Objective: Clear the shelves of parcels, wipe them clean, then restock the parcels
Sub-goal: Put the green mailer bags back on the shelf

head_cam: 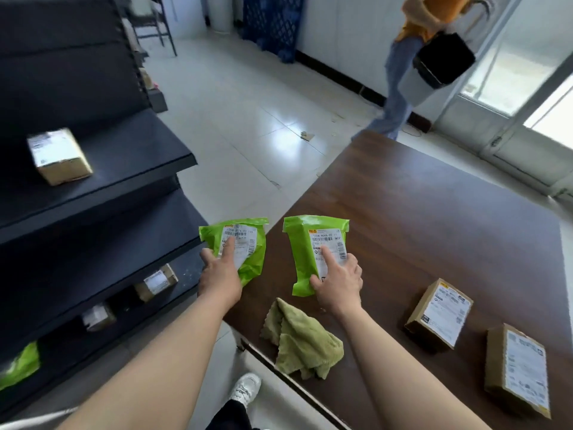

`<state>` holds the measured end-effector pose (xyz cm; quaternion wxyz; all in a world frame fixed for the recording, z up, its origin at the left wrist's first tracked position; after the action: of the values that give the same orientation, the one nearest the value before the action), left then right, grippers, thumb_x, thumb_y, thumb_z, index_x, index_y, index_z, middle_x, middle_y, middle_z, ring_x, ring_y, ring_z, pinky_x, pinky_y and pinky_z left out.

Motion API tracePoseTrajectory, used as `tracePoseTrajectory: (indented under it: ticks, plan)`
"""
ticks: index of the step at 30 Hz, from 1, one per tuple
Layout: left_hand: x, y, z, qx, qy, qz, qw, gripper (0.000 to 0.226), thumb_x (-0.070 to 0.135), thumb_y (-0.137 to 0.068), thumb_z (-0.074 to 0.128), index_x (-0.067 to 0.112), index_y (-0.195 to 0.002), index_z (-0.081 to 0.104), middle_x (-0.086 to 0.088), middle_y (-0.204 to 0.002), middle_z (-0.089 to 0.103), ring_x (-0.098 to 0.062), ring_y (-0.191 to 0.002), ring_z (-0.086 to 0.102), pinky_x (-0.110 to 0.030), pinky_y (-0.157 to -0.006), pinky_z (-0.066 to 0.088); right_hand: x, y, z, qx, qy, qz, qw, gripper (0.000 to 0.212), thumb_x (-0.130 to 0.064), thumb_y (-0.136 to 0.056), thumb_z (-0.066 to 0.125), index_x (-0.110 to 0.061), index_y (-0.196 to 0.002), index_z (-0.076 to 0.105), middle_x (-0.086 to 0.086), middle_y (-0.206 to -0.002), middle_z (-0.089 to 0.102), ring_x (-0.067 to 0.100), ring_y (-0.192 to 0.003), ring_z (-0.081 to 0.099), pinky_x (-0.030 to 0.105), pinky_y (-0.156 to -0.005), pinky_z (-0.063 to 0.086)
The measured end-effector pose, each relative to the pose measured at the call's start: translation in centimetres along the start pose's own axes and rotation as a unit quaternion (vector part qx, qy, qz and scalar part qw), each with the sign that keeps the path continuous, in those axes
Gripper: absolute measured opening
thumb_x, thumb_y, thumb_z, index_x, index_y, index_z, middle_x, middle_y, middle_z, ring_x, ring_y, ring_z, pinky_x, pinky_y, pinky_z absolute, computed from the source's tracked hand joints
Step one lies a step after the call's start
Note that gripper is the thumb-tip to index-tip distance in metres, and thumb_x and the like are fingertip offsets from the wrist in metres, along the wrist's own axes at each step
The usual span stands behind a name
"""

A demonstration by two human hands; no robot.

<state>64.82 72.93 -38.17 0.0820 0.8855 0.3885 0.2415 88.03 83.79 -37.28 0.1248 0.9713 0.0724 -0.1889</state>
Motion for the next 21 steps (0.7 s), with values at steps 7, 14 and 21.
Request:
tracePoseTrajectory:
  ticks: [7, 14, 21]
  plan:
    - [-8.1, 4.0, -2.4, 0.056, 0.063, -0.086, 0.993, 0.079, 0.005, -0.088, 0.048, 0.04, -0.149, 0.011, -0.013, -0.131, 0.018, -0.033, -0.088, 0.052, -0.04, -0.086, 0.045, -6.4, 3.0, 2.0, -0.031, -0.003, -0.096, 0.995, 0.066, -0.036, -0.083, 0.062, -0.039, -0.143, 0.035, 0.017, -0.146, 0.023, 0.037, -0.132, 0.026, 0.046, -0.11, 0.026]
    - [-17.1, 7.4, -5.3, 0.115, 0.108, -0.165, 0.974, 0.075, 0.005, -0.089, 0.044, 0.04, -0.147, 0.013, -0.008, -0.12, 0.02, -0.028, -0.078, 0.045, -0.037, -0.078, 0.047, -14.3, 7.0, 4.9, -0.07, 0.008, -0.19, 0.979, 0.067, -0.036, -0.084, 0.064, -0.039, -0.144, 0.033, 0.016, -0.147, 0.021, 0.035, -0.133, 0.025, 0.045, -0.111, 0.023]
    - [-25.6, 11.0, -8.1, 0.157, 0.135, -0.229, 0.951, 0.078, 0.0, -0.087, 0.046, 0.042, -0.144, 0.014, -0.008, -0.124, 0.019, -0.03, -0.075, 0.052, -0.037, -0.069, 0.051, -22.1, 12.0, 8.6, -0.096, 0.035, -0.268, 0.958, 0.065, -0.036, -0.085, 0.061, -0.038, -0.143, 0.033, 0.019, -0.145, 0.025, 0.038, -0.13, 0.03, 0.045, -0.109, 0.027]
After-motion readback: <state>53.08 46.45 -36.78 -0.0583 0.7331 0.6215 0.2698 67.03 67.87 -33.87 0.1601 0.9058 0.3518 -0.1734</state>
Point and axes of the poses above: each hand's wrist, its own y-axis away from the middle knuckle, its own z-axis out of the palm, x = y × z, the point moved 8 cm from there along -y, towards the middle knuckle
